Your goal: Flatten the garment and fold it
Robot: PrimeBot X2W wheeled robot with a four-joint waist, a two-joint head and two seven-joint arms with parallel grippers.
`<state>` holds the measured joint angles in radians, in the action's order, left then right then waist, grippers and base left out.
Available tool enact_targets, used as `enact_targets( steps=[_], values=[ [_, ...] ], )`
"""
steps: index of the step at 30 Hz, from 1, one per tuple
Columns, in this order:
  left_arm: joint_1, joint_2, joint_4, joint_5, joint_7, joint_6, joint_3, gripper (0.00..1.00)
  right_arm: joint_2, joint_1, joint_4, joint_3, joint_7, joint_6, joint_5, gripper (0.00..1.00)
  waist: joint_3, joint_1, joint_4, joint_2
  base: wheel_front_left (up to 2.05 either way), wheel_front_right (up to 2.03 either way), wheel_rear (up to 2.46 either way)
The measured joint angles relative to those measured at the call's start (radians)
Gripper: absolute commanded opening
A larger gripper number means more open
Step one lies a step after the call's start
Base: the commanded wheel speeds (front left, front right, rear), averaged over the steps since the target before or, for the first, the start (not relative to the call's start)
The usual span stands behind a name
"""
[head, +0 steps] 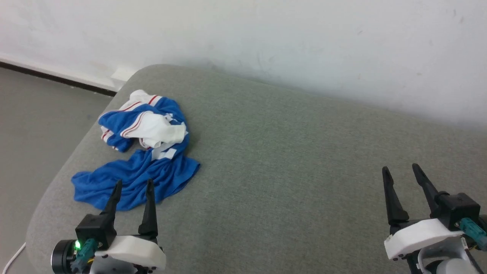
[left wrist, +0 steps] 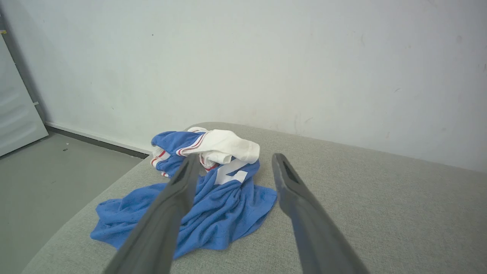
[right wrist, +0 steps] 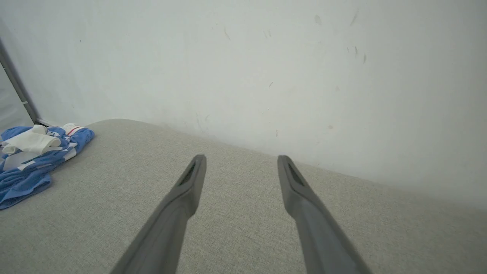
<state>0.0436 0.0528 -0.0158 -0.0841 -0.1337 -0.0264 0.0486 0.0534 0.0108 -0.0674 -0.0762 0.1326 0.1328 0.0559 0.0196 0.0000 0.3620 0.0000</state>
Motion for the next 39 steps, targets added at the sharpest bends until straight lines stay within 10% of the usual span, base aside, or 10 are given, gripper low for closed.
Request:
enact_targets(
  steps=[39],
  values=[
    [0.053, 0.0, 0.014, -0.075, -0.078, 0.055, -0.023, 1.0, 0.0, -0.022, -0.041, -0.011, 0.08, 0.0, 0.015, 1.0, 0.023, 0.0001, 0.206, 0.0, -0.05, -0.05, -0.05]
  ],
)
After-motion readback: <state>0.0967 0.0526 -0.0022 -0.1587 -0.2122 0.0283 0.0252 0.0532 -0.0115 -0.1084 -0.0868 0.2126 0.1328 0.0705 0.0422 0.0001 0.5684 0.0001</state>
